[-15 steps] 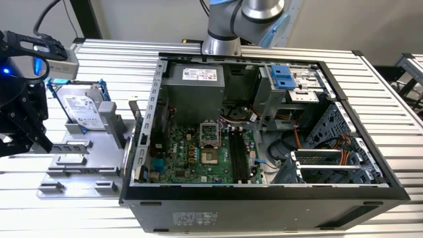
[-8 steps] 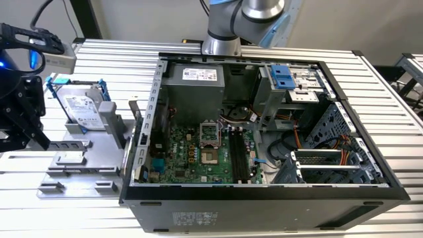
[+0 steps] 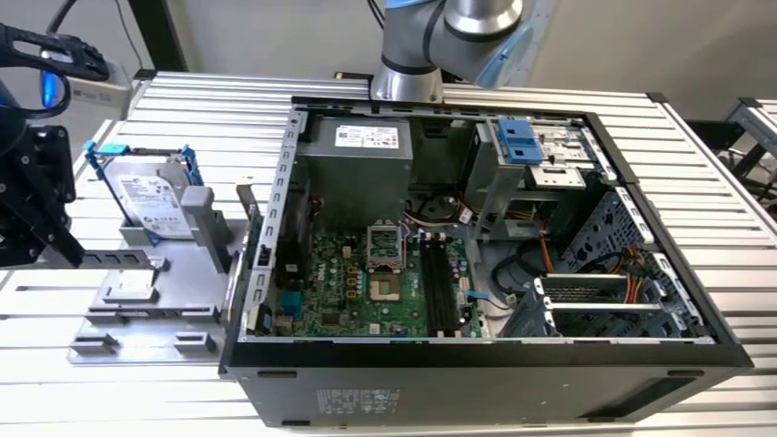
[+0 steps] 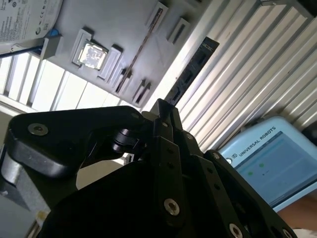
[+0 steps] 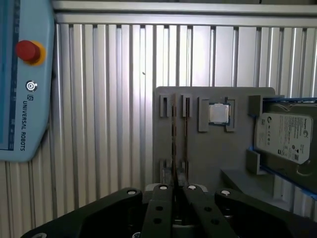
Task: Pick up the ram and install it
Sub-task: 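Pick up the ram and move it above insertion slot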
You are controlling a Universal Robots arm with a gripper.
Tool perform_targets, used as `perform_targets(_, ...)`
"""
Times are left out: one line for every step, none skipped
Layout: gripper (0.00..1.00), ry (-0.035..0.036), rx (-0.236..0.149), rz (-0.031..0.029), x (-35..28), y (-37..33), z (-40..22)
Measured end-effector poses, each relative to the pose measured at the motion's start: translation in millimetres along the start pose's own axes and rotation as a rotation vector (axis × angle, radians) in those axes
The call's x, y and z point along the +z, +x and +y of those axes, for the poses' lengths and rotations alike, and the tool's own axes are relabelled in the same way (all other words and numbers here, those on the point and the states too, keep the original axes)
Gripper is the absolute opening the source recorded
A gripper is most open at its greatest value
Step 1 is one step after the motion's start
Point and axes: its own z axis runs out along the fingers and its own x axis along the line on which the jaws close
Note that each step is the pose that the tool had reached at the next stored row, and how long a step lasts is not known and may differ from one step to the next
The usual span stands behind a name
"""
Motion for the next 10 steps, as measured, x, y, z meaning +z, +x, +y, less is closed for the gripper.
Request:
perform_targets(0.00, -0.0001, 0.000, 0.0000, -1.5, 0.0, 0.0)
perform_targets(0.00, 0.0000, 0.000, 0.0000, -3.1, -0.1, 0.1)
perform_targets(0.00, -0.0001, 0.000, 0.0001, -4.8, -0.1, 0.1)
perform_targets(0.00, -0.0001, 0.000, 0.0000, -6.3, -0.1, 0.1)
perform_targets(0.00, 0.0000, 0.000, 0.0000, -8.0, -0.2, 0.1)
perform_targets(0.00, -0.0001, 0.000, 0.0001, -9.7, -0.2, 0.1)
perform_targets(0.00, 0.0000, 0.000, 0.0000, -11.2, -0.2, 0.1)
perform_targets(0.00, -0.0001, 0.000, 0.0001, -12.7, -0.3, 0.1)
perform_targets(0.00, 0.0000, 0.000, 0.0001, -14.2, -0.3, 0.2)
perform_targets(0.00, 0.0000, 0.000, 0.0000, -15.7, -0.3, 0.2)
